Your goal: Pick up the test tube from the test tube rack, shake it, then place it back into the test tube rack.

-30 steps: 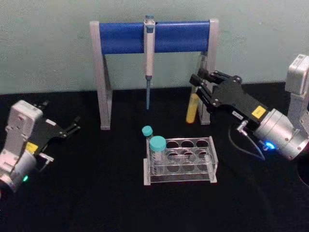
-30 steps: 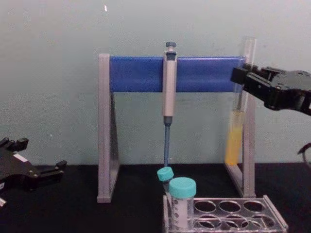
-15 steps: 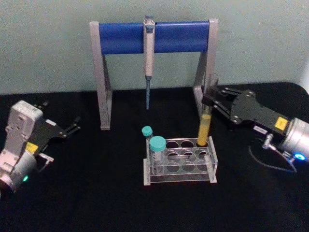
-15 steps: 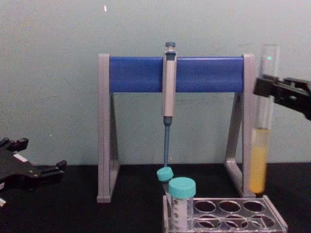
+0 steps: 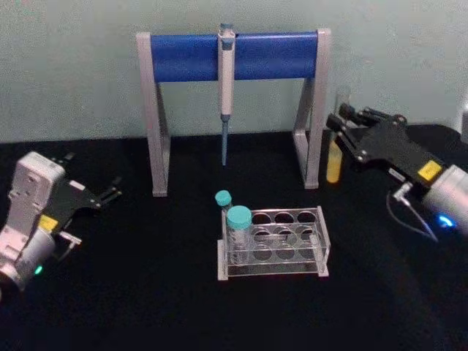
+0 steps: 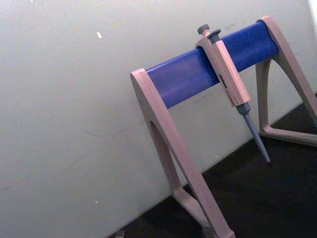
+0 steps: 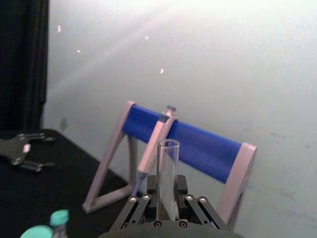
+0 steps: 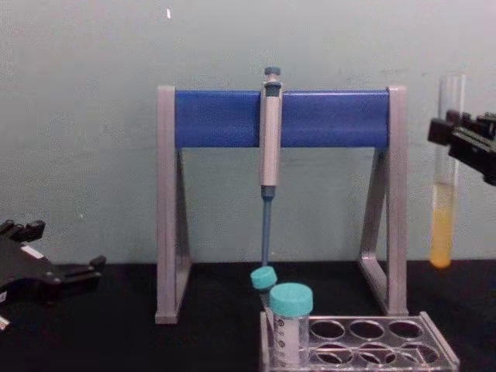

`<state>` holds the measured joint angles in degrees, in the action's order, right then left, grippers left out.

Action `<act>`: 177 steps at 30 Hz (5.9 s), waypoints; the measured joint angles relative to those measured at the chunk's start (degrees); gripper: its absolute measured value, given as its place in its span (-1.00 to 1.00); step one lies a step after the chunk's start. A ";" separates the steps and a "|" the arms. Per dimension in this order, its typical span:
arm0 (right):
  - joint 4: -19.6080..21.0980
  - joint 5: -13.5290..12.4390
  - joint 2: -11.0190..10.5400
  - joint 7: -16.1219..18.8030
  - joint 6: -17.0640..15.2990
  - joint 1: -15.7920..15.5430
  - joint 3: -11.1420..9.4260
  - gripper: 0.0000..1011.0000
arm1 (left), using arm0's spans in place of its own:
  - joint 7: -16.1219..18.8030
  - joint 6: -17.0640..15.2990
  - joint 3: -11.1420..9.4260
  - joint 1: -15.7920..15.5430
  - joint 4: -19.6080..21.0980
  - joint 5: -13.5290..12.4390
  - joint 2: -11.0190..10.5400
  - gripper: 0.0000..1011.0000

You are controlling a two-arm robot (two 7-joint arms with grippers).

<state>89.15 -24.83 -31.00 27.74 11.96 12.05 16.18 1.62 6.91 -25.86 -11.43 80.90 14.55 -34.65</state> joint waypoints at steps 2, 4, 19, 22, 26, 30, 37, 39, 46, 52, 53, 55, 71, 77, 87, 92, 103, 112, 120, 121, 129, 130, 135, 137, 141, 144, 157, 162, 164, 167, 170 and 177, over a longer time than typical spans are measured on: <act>-0.84 0.97 1.97 -1.07 0.11 0.96 0.16 -0.55 | 0.00 0.00 0.00 0.00 0.00 0.00 0.00 0.98; -1.24 1.10 2.87 -1.19 0.14 1.37 0.29 -0.55 | 0.00 0.00 0.00 0.00 0.00 0.00 0.00 0.98; -2.03 -6.58 4.64 8.68 -0.42 2.21 1.81 -0.55 | 0.00 0.00 0.00 0.00 0.00 0.00 0.00 0.98; -1.91 -7.72 3.67 10.09 -0.61 2.01 2.02 -0.55 | 0.00 0.00 0.00 0.00 0.00 0.00 0.00 0.98; -1.83 -8.16 1.79 10.82 -0.40 1.33 2.23 -0.55 | 0.00 0.00 0.00 0.00 0.00 0.00 0.00 0.98; -1.85 -7.39 0.98 9.84 0.10 0.76 2.16 -0.55 | 0.00 0.00 0.00 0.00 0.00 0.00 0.00 0.98; -2.44 -7.44 1.37 9.51 1.07 0.87 2.16 -0.55 | 0.00 0.00 0.00 0.00 0.00 0.00 0.00 0.98; -2.55 -7.52 1.54 9.70 1.18 1.02 2.36 -0.55 | 0.00 0.00 0.00 0.00 0.00 0.00 0.00 0.98; -2.86 -7.95 1.92 10.58 1.37 1.28 3.27 -0.55 | 0.00 0.00 0.00 0.00 0.00 0.00 0.00 0.98; -3.12 -8.36 1.96 11.35 1.33 1.25 4.05 -0.55 | 0.00 0.00 0.00 0.00 0.00 0.00 0.00 0.98; -3.25 -8.50 1.96 11.59 1.28 1.24 4.31 -0.55 | 0.00 0.00 0.00 0.00 0.00 0.00 0.00 0.98; -3.46 -8.58 1.96 11.76 1.19 1.23 4.65 -0.55 | 0.00 0.00 0.00 0.00 0.00 0.00 0.00 0.98; -6.89 -8.35 3.28 10.76 0.23 2.51 5.90 -0.55 | 0.00 0.00 0.00 0.00 0.00 0.00 0.00 0.98; -7.91 -7.83 3.76 10.21 -0.08 3.00 6.20 -0.55 | 0.00 0.00 0.00 0.00 0.00 0.00 0.00 0.98; -9.74 -7.15 4.43 9.82 -0.52 3.66 6.58 -0.55 | 0.00 0.00 0.00 0.00 0.00 0.00 0.00 0.98; -10.28 -6.77 4.60 9.76 -0.72 3.82 6.82 -0.55 | 0.00 0.00 0.00 0.00 0.00 0.00 0.00 0.98; -11.70 -5.44 4.91 9.63 -0.99 4.26 7.53 -0.55 | 0.00 0.00 0.00 0.00 0.00 0.00 0.00 0.98; -12.83 -4.65 5.26 9.75 -1.24 4.70 8.04 -0.55 | 0.00 0.00 0.00 0.00 0.00 0.00 0.00 0.98; -13.62 -4.13 5.49 9.85 -1.55 5.07 8.43 -0.55 | 0.00 0.00 0.00 0.00 0.00 0.00 0.00 0.98; -13.66 -4.09 5.50 9.85 -1.58 5.09 8.45 -0.55 | 0.00 0.00 0.00 0.00 0.00 0.00 0.00 0.98; -14.14 -3.59 5.73 9.68 -2.08 5.28 8.72 -0.55 | 0.00 0.00 0.00 0.00 0.00 0.00 0.00 0.98; -14.17 -3.57 5.75 9.65 -2.10 5.28 8.73 -0.55 | 0.00 0.00 0.00 0.00 0.00 0.00 0.00 0.98; -14.26 -3.42 5.75 9.54 -2.25 5.28 8.74 -0.55 | 0.00 0.00 0.00 0.00 0.00 0.00 0.00 0.98; -14.26 -3.39 5.72 9.55 -2.27 5.28 8.74 -0.55 | 0.00 0.00 0.00 0.00 0.00 0.00 0.00 0.98; -14.22 -3.31 5.65 9.52 -2.36 5.25 8.74 -0.55 | 0.00 0.00 0.00 0.00 0.00 0.00 0.00 0.98; -14.12 -3.18 5.58 9.33 -2.59 5.20 8.74 -0.55 | 0.00 0.00 0.00 0.00 0.00 0.00 0.00 0.98; -13.98 -3.03 5.51 9.06 -2.74 5.13 8.68 -0.55 | 0.00 0.00 0.00 0.00 0.00 0.00 0.00 0.98; -13.98 -3.07 5.51 9.11 -2.70 5.13 8.68 -0.55 | 0.00 0.00 0.00 0.00 0.00 0.00 0.00 0.98; -13.98 -3.08 5.51 9.14 -2.70 5.13 8.68 -0.55 | 0.00 0.00 0.00 0.00 0.00 0.00 0.00 0.98; -13.98 -3.10 5.51 9.17 -2.68 5.13 8.68 -0.55 | 0.00 0.00 0.00 0.00 0.00 0.00 0.00 0.98; -13.97 -3.12 5.51 9.19 -2.65 5.13 8.68 -0.51 | 0.00 0.00 0.00 0.00 0.00 0.00 0.00 0.98; -13.98 -3.15 5.51 9.24 -2.61 5.13 8.68 -0.02 | 0.00 0.00 0.00 0.00 0.00 0.00 0.00 0.98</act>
<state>75.17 -27.98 -25.48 36.97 9.35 17.18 24.86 1.62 6.91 -25.86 -11.43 80.90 14.55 -34.65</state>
